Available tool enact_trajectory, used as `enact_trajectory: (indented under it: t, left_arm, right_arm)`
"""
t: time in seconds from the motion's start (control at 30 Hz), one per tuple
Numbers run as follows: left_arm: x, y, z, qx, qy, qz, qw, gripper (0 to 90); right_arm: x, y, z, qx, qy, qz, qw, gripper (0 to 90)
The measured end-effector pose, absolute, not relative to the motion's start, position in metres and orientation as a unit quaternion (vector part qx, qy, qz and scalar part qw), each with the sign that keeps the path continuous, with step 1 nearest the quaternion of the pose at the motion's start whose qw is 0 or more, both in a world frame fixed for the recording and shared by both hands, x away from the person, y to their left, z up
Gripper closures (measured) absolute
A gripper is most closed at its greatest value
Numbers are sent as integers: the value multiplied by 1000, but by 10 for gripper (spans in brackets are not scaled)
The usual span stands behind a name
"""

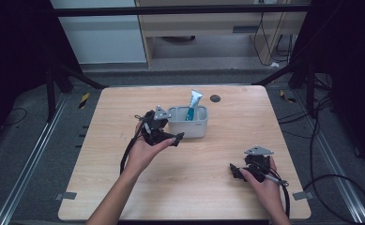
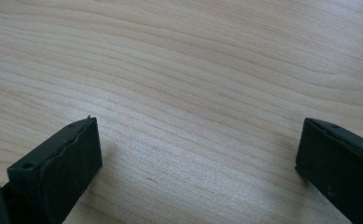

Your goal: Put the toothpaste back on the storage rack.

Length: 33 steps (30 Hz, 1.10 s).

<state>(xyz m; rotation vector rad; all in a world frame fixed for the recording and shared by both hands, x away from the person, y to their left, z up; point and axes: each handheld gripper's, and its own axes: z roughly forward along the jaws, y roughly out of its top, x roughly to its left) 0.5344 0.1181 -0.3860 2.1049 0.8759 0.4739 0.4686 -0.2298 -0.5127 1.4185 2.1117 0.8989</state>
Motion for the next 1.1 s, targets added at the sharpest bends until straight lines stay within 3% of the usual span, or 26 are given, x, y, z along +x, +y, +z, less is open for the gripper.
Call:
enact_trajectory:
  t: [0.73, 1.1]
  left_arm:
    - [521, 176, -416, 813, 392, 200, 382, 44]
    - [508, 225, -454, 806, 430, 202, 352, 40]
  right_arm:
    - [469, -230, -513, 514, 763, 326, 219, 5]
    - [469, -230, -513, 514, 763, 326, 219, 5]
